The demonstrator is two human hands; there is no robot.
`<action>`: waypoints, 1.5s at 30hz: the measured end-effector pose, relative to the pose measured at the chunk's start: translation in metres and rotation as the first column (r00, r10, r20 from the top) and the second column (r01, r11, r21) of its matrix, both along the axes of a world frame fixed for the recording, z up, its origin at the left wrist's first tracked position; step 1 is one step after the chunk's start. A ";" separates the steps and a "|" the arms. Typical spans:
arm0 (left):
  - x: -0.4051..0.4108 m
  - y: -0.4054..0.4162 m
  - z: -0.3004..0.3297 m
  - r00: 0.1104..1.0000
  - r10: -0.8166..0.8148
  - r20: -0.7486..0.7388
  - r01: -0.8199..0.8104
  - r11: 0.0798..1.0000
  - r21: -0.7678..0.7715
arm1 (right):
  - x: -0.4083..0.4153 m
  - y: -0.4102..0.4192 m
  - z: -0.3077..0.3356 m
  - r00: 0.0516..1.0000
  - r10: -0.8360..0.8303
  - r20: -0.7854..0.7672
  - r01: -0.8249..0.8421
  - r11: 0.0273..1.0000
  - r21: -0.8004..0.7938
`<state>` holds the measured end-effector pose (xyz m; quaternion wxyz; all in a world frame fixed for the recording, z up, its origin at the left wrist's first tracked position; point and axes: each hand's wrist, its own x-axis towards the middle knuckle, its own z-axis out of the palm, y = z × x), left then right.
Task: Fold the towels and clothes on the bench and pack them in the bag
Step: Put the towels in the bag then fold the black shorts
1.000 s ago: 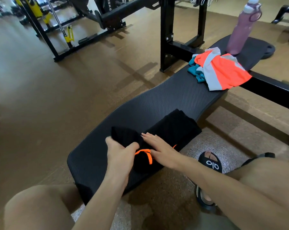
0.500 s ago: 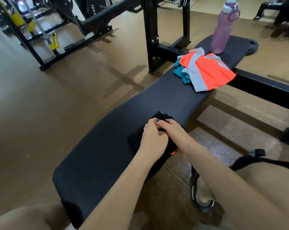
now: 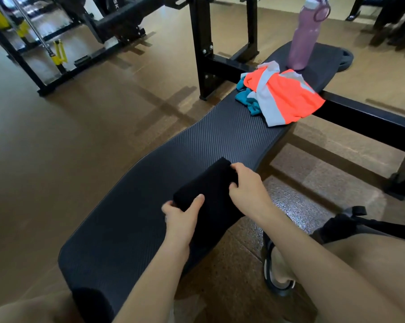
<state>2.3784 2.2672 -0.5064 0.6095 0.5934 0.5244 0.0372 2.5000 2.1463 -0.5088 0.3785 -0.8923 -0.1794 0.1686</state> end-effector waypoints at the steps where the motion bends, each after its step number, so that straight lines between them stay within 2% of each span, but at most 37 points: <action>1: 0.000 -0.003 -0.001 0.999 0.036 0.005 -0.035 0.994 -0.100 | -0.001 0.000 -0.002 0.997 0.001 0.081 0.004 0.998 -0.064; 3: 0.003 -0.006 -0.005 0.999 0.041 0.007 -0.040 0.993 -0.110 | -0.001 -0.001 -0.007 0.965 0.032 0.262 0.031 0.972 -0.234; 4: 0.006 -0.007 -0.008 0.999 0.037 0.004 -0.037 0.996 -0.080 | 0.000 -0.001 -0.009 0.967 0.040 0.253 0.031 0.963 -0.268; 7: 0.012 -0.009 -0.009 0.999 0.012 -0.033 -0.011 0.999 0.034 | 0.007 -0.002 -0.006 0.995 -0.006 -0.104 -0.011 0.987 -0.159; 8: 0.014 -0.009 -0.008 0.999 0.005 -0.037 -0.004 0.999 0.037 | 0.008 -0.001 -0.007 0.989 0.008 -0.150 -0.030 0.989 -0.145; 10: 0.016 -0.010 -0.005 1.000 -0.011 -0.016 0.012 1.000 0.028 | 0.006 -0.001 -0.008 0.990 0.022 -0.139 -0.044 0.987 -0.154; 13: 0.017 -0.011 0.000 0.999 -0.030 0.030 0.031 0.999 -0.035 | 0.003 -0.004 -0.013 0.988 -0.043 -0.146 0.026 0.992 -0.120; 16: 0.010 -0.003 0.002 0.997 -0.032 0.072 0.047 0.976 -0.213 | -0.001 -0.010 -0.020 0.959 -0.118 -0.258 0.119 0.993 -0.010; 18: 0.002 0.003 0.007 0.989 -0.073 0.132 0.105 0.960 -0.260 | -0.009 -0.015 -0.024 0.928 -0.162 -0.336 0.190 0.980 0.054; 21: -0.005 0.010 0.018 0.953 -0.218 0.209 0.251 0.956 -0.150 | -0.027 -0.027 -0.022 0.869 -0.172 -0.464 0.250 0.962 0.111; 23: -0.007 0.012 0.033 0.904 -0.378 0.199 0.381 0.924 0.027 | -0.037 -0.038 -0.016 0.842 -0.149 -0.518 0.243 0.963 0.117; 25: -0.006 0.013 0.054 0.804 -0.585 0.107 0.544 0.796 0.266 | -0.041 -0.053 0.000 0.887 -0.111 -0.449 0.160 0.984 0.073; 27: -0.002 0.009 0.083 0.653 -0.757 -0.017 0.680 0.576 0.453 | -0.043 -0.072 0.027 0.965 -0.059 -0.257 0.064 0.998 0.012; 28: 0.000 0.006 0.099 0.573 -0.815 -0.088 0.726 0.455 0.516 | -0.044 -0.083 0.046 0.984 -0.023 -0.179 0.031 0.999 0.040; 32: 0.012 -0.024 0.165 0.263 -0.903 -0.339 0.784 -0.005 0.620 | -0.055 -0.123 0.122 0.982 0.187 -0.021 -0.175 0.949 0.260; 34: 0.017 -0.047 0.195 0.141 -0.915 -0.377 0.751 -0.149 0.644 | -0.066 -0.140 0.149 0.977 0.212 -0.010 -0.196 0.918 0.344; 37: 0.025 -0.089 0.235 0.012 -0.937 -0.349 0.640 -0.261 0.723 | -0.082 -0.171 0.175 0.992 0.098 0.078 -0.121 0.913 0.390; 39: 0.031 -0.119 0.255 -0.059 -0.931 -0.361 0.546 -0.333 0.769 | -0.091 -0.198 0.185 0.997 -0.024 0.067 -0.007 0.904 0.428; 42: 0.042 -0.163 0.267 -0.128 -0.943 -0.307 0.513 -0.328 0.793 | -0.105 -0.245 0.188 0.994 -0.098 -0.042 0.106 0.866 0.489; 45: 0.048 -0.205 0.250 -0.185 -0.954 -0.237 0.517 -0.300 0.802 | -0.126 -0.287 0.174 0.975 -0.161 -0.151 0.217 0.828 0.517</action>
